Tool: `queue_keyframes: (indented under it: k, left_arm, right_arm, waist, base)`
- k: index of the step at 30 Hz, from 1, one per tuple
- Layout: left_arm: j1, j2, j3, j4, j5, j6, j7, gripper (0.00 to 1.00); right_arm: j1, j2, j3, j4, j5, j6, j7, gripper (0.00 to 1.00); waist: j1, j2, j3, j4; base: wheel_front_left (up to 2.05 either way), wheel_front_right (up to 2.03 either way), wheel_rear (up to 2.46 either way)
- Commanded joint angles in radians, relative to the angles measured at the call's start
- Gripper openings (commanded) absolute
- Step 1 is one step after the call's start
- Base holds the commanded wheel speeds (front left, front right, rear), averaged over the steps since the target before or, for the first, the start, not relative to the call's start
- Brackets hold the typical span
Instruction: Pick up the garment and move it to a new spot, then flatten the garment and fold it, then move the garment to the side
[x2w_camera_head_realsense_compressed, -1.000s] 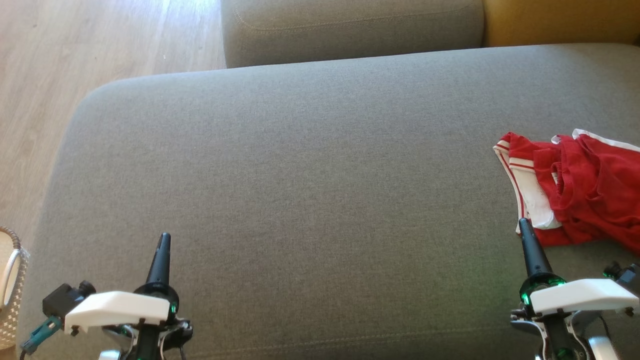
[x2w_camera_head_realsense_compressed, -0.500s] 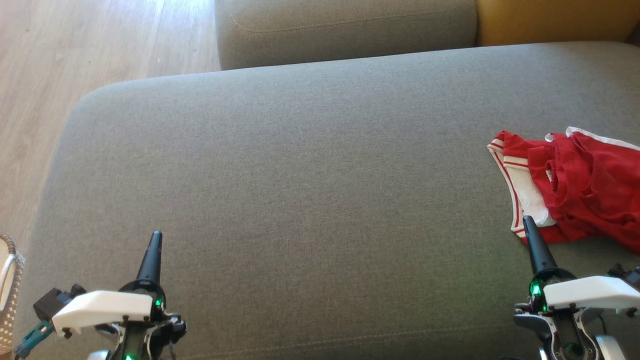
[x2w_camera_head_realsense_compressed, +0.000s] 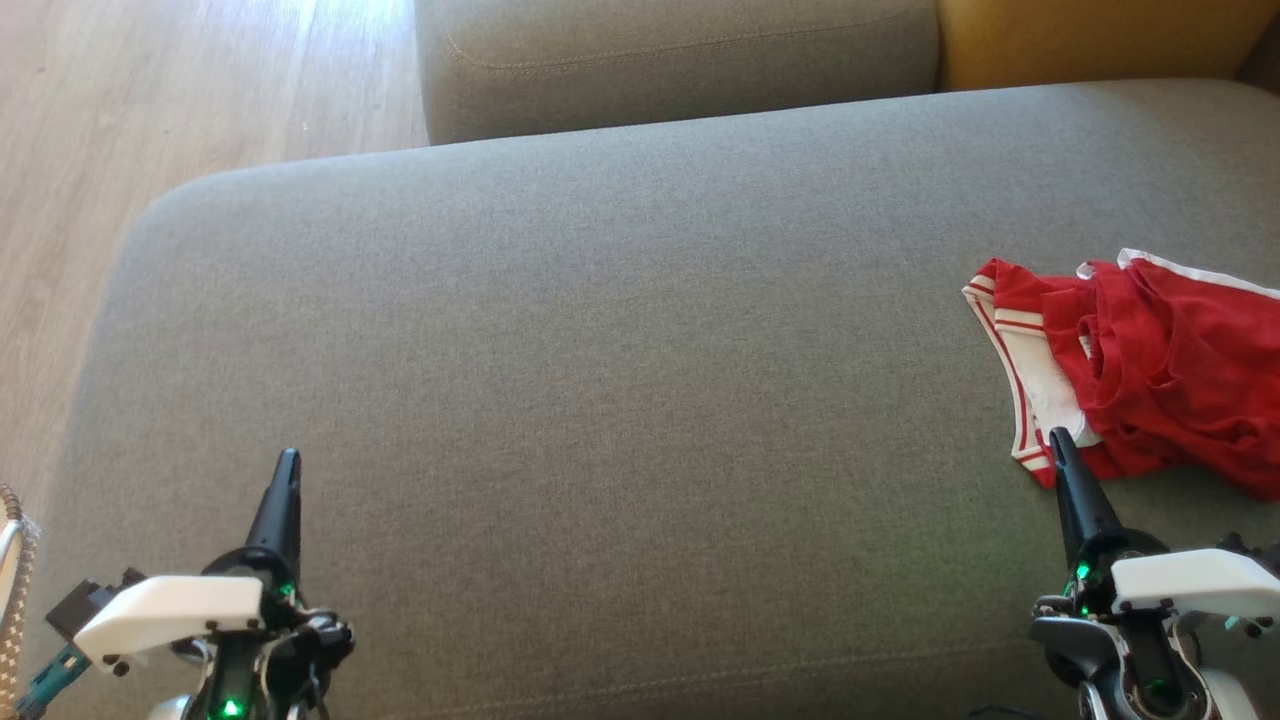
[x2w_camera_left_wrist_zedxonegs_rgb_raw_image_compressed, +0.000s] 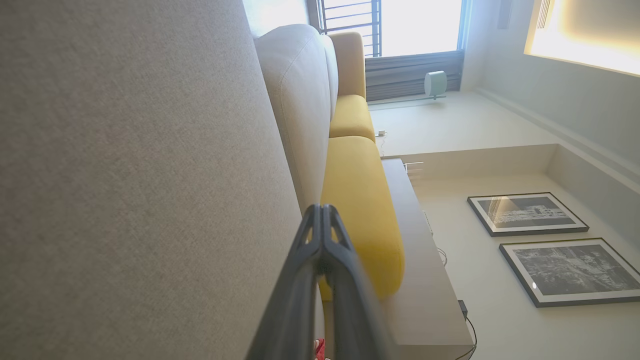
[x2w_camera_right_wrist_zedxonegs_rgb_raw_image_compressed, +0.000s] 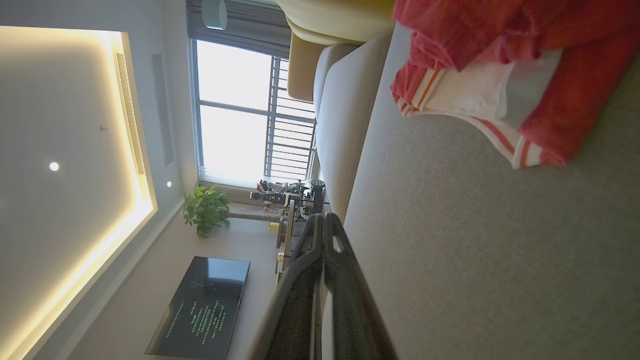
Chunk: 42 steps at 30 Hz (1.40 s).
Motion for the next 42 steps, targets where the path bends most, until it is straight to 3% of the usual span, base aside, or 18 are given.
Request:
queue_keyframes:
  k: [1, 12, 42]
  left_arm:
    - [-0.061, 0.016, 0.046, -0.026, -0.034, -0.008, 0.014, 0.0]
    - [-0.074, 0.015, 0.078, -0.017, -0.136, -0.016, 0.045, 0.0]
    - [-0.075, 0.006, 0.091, -0.016, -0.126, -0.016, 0.055, 0.0]
  right_arm:
    - [-0.059, -0.016, 0.013, -0.026, 0.043, 0.0, 0.011, 0.0]
    - [-0.071, -0.015, 0.005, -0.013, 0.167, 0.0, 0.041, 0.0]
    - [-0.072, -0.009, -0.003, -0.013, 0.161, 0.0, 0.048, 0.0]
  waist:
    - [0.0, 0.0, 0.0, -0.002]
    - [0.0, 0.0, -0.003, -0.012]
    - [0.0, 0.0, -0.003, -0.012]
  base:
    - [0.0, 0.0, 0.0]
    - [0.0, 0.0, 0.0]
    - [0.0, 0.0, 0.0]
